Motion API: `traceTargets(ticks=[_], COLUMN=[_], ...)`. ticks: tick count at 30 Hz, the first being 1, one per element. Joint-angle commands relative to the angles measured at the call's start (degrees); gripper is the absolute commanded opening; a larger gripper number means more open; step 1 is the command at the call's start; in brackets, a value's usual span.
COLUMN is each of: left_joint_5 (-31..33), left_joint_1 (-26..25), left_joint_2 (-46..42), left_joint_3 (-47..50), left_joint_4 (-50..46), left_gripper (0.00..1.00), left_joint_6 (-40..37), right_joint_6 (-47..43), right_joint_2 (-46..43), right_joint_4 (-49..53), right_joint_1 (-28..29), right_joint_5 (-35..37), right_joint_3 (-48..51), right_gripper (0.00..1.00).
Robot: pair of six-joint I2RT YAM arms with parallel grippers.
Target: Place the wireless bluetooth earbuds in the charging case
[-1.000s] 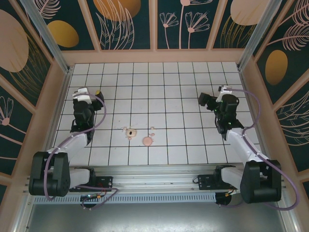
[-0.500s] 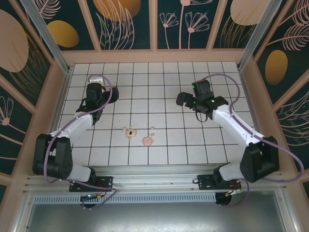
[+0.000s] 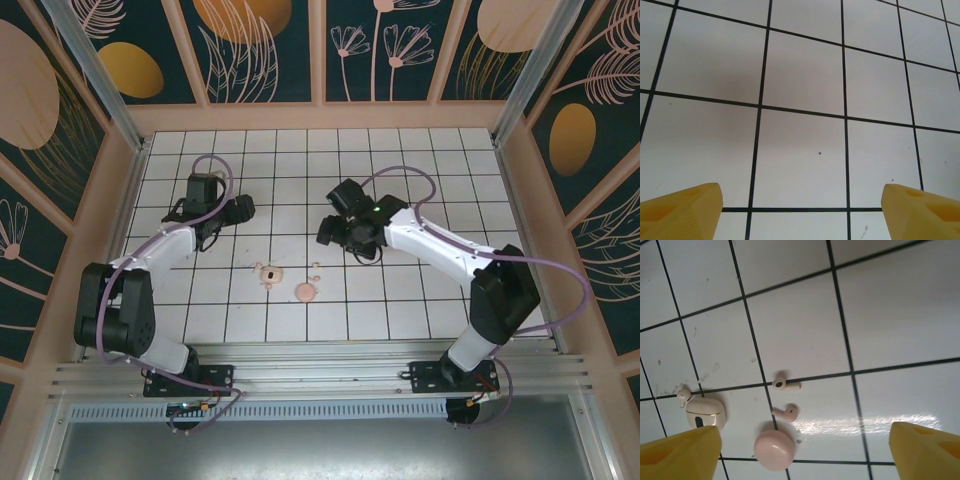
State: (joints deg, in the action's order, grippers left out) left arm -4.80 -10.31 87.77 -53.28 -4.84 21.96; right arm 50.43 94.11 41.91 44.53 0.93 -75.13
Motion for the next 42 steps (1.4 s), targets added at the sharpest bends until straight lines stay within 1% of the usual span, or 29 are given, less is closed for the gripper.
traceTargets(ticks=[1,5,8,13,16,18,21,22,30,35,42], left_joint_5=[-3.88,-4.82,-5.31,-5.21,-6.11,-6.95,-6.83,-6.59,-6.36,-6.26,-6.19], left_joint_1=[-0.14,-0.15,-0.20,-0.11,-0.17,-0.12,-0.15,-0.11,-0.15,-0.18,-0.11], left_joint_2=[2.09,3.13,3.83,5.19,6.14,6.67,6.80,6.80,6.98,7.58,8.25], left_joint_3=[-1.83,-2.07,-2.10,-2.10,-2.09,-4.06,-4.57,-4.64,-3.42,-3.06,-3.32], left_joint_4=[-3.27,-3.50,-4.18,-5.00,-4.89,-5.42,-6.01,-6.36,-6.58,-6.32,-6.46], left_gripper=[0.82,0.83,0.82,0.82,0.80,0.79,0.79,0.79,0.79,0.79,0.79], left_joint_6=[0.16,0.62,-0.06,-0.92,-0.60,-0.45,-0.51,-0.68,-0.79,-1.01,-1.29], right_joint_6=[6.66,8.30,9.48,11.30,12.10,12.95,13.01,12.70,11.00,11.59,11.63], right_joint_2=[3.94,8.80,11.70,13.82,15.12,15.89,17.35,18.11,24.82,26.38,27.73], right_joint_4=[3.92,8.61,11.46,10.34,10.20,10.31,9.59,9.75,14.87,14.90,16.21], right_joint_1=[2.60,5.51,6.65,7.24,7.76,7.98,8.20,8.23,8.59,9.73,10.09], right_joint_5=[-1.38,-1.54,-1.91,-5.56,-6.80,-7.28,-9.36,-10.00,-12.11,-13.92,-14.44], right_joint_3=[-3.92,-8.56,-11.56,-12.97,-14.00,-14.49,-15.06,-15.66,-21.12,-21.09,-20.11], right_gripper=[0.86,0.85,0.82,0.79,0.78,0.77,0.75,0.73,0.73,0.71,0.70])
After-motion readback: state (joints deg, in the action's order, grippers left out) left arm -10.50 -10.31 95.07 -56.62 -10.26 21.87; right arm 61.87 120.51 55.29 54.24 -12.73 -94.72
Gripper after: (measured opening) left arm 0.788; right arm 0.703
